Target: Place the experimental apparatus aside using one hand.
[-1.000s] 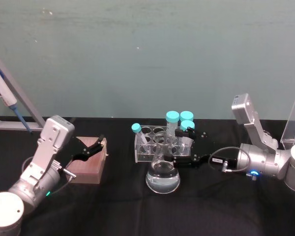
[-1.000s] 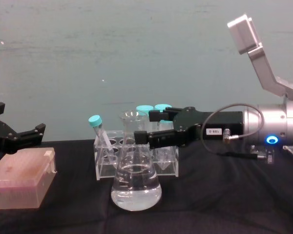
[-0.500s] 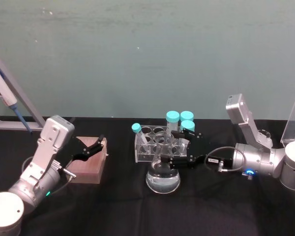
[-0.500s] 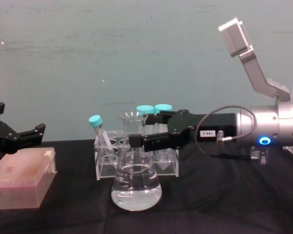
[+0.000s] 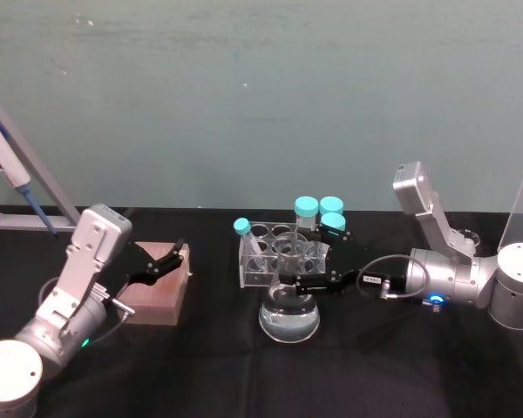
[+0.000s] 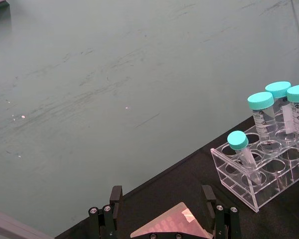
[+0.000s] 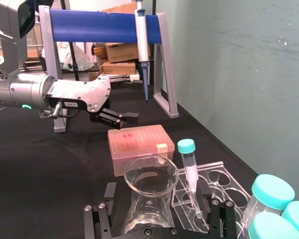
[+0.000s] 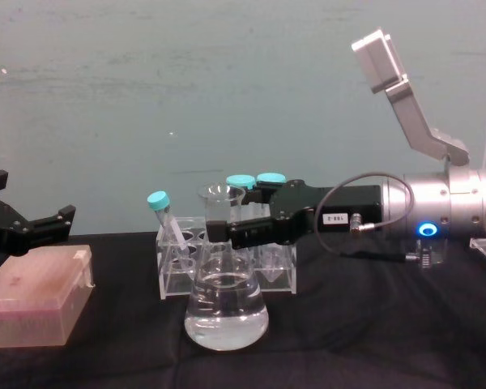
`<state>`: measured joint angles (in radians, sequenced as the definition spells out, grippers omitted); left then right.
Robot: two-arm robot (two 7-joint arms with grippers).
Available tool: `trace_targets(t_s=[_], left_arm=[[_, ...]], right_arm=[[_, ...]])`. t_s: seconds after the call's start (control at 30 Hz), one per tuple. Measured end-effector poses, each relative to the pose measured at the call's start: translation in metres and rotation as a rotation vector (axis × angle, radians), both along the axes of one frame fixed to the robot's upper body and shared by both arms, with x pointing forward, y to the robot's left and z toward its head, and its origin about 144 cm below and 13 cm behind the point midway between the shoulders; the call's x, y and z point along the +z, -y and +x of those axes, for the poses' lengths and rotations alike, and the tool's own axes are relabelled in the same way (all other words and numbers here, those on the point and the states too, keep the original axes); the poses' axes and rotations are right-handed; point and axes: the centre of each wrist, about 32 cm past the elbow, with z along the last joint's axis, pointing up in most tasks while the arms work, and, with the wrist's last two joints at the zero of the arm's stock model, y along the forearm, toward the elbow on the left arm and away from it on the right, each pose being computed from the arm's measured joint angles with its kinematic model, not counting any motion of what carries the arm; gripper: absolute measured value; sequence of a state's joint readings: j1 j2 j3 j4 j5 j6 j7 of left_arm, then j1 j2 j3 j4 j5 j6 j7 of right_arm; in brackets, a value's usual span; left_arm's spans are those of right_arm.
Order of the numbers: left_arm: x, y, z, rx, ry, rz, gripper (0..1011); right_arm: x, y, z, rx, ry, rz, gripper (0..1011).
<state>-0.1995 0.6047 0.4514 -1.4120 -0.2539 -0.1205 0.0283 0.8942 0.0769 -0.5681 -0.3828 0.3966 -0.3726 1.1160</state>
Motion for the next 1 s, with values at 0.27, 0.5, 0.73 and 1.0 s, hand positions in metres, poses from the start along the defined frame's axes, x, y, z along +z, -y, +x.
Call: trace_targets(t_s=[0.27, 0.5, 0.73, 1.0], left_arm=[[0.0, 0.0, 0.0, 0.0, 0.0, 0.0, 1000], [0.0, 0.0, 0.0, 0.0, 0.0, 0.0, 1000], [0.0, 0.0, 0.0, 0.0, 0.0, 0.0, 1000], [0.0, 0.0, 0.0, 0.0, 0.0, 0.0, 1000]], right_arm=[[-0.0013, -0.0037, 0.0003, 0.016, -0.005, 0.001, 1004], [-0.002, -0.0045, 0.0002, 0.025, -0.008, 0.001, 1004], [-0.0032, -0.0049, 0.0008, 0.022, -0.014, 0.0, 1004], [-0.0046, -0.0053, 0.0027, 0.01, -0.017, -0.004, 1004]])
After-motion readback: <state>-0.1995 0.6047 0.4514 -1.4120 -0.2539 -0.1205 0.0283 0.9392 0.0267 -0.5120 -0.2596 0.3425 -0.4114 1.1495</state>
